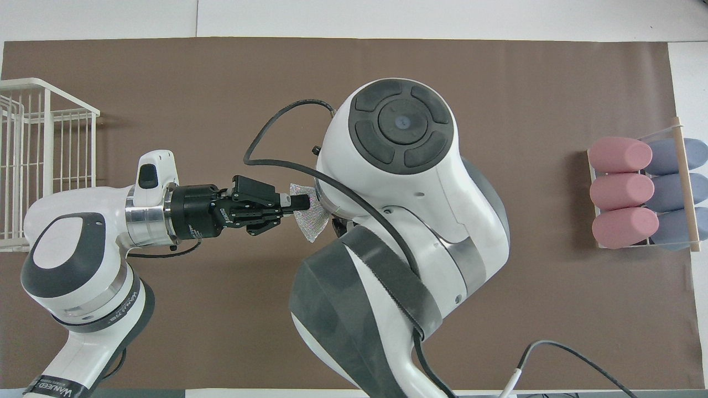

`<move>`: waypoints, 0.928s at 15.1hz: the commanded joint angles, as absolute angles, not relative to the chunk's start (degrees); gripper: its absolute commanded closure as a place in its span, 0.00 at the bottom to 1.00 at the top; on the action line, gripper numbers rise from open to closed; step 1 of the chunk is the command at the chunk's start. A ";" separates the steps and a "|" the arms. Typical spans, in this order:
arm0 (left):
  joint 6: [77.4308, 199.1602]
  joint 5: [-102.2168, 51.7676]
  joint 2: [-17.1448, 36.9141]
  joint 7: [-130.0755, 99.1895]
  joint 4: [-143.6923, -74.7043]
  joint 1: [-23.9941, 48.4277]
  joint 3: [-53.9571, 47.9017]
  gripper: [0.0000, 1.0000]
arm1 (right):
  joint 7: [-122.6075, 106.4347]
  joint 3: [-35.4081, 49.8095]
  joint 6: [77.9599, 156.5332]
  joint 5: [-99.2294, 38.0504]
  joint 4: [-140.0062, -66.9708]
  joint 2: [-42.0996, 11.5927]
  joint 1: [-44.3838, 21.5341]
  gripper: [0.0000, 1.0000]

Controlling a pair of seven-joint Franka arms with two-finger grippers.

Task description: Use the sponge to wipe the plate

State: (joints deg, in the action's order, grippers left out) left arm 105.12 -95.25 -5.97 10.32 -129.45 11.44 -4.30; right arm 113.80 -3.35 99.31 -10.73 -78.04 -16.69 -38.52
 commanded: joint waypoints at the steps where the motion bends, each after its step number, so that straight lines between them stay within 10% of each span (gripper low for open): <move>1: 106.78 -96.50 -6.68 11.69 -130.69 13.45 -3.78 0.68 | 114.26 -2.99 100.63 -11.78 -79.80 -15.38 -37.79 1.00; 2: 106.96 -96.50 -6.77 11.60 -130.69 13.80 -3.78 0.14 | 114.26 -2.99 100.81 -11.86 -79.72 -15.47 -37.71 1.00; 9: 107.67 -96.24 -6.94 10.55 -130.69 13.80 -3.60 0.00 | 104.71 -3.69 101.52 -9.33 -81.55 -14.86 -36.48 1.00; 14: 107.93 -90.29 -7.73 6.52 -129.82 10.82 -3.43 0.00 | 93.09 -3.60 110.78 -7.73 -100.66 -7.49 -31.92 1.00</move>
State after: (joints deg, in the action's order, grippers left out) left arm 107.00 -93.80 -6.06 9.17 -129.41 12.57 -3.59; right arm 97.05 -4.12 103.66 -8.57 -87.39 -14.09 -34.09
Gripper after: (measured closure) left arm 0.000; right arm 0.890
